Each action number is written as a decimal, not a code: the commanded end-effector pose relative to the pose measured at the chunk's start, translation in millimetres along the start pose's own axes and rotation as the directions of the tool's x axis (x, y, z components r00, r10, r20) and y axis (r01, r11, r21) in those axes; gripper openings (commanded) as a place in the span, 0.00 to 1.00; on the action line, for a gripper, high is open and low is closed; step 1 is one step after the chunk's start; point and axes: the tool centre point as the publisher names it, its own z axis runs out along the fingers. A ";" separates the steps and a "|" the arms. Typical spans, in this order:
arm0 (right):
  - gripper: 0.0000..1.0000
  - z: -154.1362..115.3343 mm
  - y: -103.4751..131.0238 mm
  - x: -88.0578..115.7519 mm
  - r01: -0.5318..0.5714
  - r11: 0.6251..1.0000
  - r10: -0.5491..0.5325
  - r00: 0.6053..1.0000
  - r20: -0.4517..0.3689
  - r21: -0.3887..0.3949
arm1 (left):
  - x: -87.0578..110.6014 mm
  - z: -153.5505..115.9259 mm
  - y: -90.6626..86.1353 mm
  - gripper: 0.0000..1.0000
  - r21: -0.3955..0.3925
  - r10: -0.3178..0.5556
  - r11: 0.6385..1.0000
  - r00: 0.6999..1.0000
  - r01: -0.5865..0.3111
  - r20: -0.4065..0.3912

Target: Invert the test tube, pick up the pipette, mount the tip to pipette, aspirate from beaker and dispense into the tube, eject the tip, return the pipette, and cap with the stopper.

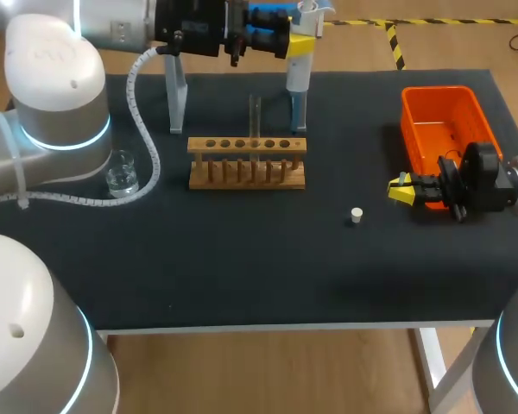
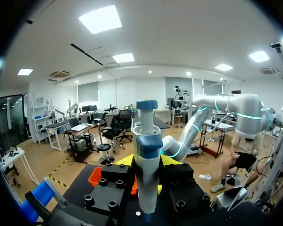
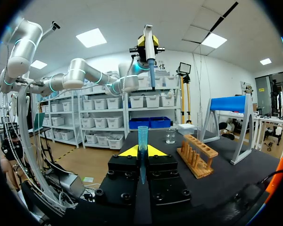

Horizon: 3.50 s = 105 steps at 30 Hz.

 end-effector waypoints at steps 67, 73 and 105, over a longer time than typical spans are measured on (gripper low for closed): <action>0.00 0.3 0.1 0.4 0.001 1.000 -0.001 1.000 0.002 0.001 | -5.1 -0.5 -5.2 0.00 -0.021 0.007 1.000 1.000 -0.007 0.005; 0.00 0.3 0.1 0.4 0.001 1.000 -0.001 1.000 0.002 0.001 | -5.1 -0.5 -5.2 0.00 -0.021 0.007 1.000 1.000 -0.007 0.005; 0.00 34.5 4.0 -9.2 -0.001 1.000 0.001 1.000 -0.013 0.014 | -5.1 -0.5 -5.2 0.00 -0.021 0.007 1.000 1.000 -0.007 0.005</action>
